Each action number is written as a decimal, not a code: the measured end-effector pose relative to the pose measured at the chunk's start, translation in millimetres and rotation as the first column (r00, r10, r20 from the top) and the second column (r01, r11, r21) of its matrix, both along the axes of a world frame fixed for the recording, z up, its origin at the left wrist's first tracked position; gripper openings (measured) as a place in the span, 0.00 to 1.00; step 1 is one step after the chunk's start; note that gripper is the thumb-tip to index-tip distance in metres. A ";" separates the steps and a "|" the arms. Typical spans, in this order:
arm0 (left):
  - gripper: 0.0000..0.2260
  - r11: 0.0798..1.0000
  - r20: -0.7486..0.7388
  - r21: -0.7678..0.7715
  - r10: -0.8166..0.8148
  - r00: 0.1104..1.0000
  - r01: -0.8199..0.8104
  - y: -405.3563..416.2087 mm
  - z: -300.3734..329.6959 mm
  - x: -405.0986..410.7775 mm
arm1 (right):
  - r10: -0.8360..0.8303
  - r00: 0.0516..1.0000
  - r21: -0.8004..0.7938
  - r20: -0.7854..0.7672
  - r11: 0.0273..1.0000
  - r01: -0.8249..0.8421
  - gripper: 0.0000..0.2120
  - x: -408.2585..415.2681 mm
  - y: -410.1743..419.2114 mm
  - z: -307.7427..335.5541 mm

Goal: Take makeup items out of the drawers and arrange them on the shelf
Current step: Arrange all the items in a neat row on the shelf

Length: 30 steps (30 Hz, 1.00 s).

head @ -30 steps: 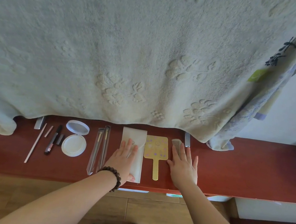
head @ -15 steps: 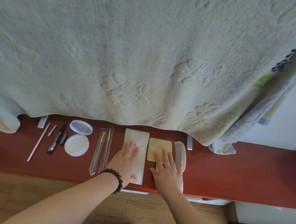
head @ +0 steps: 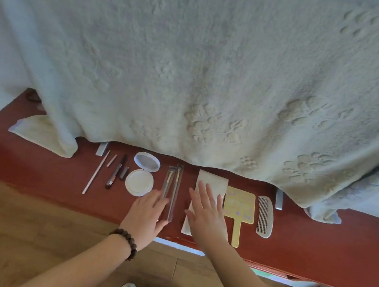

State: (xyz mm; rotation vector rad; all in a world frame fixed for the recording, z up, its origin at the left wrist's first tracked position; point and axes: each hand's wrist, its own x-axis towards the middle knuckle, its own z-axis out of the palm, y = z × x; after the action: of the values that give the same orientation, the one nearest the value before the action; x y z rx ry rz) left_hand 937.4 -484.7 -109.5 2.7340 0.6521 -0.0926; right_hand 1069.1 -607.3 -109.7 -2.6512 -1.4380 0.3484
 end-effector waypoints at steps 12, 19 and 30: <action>0.35 0.958 -0.243 -0.013 -0.281 0.928 0.287 25.2 -6.3 -11.3 | 0.178 0.984 -0.252 0.029 0.953 -0.165 0.39 1.4 41.8 -18.4; 0.37 0.955 -0.295 0.017 -0.277 0.914 0.295 17.0 -21.1 -18.1 | 0.141 0.990 -0.222 -0.008 0.965 -0.140 0.32 -6.2 44.3 -13.7; 0.37 0.964 -0.250 0.043 -0.244 0.937 0.263 11.8 -24.3 -12.4 | 0.069 0.998 -0.189 0.014 0.980 -0.065 0.34 -26.4 33.9 -15.8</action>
State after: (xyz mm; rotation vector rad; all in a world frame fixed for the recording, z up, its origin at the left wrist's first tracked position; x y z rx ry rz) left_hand 925.0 -472.9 -133.8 2.8942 0.3641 -0.4787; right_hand 1042.7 -573.3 -125.5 -2.7636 -1.5779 0.4886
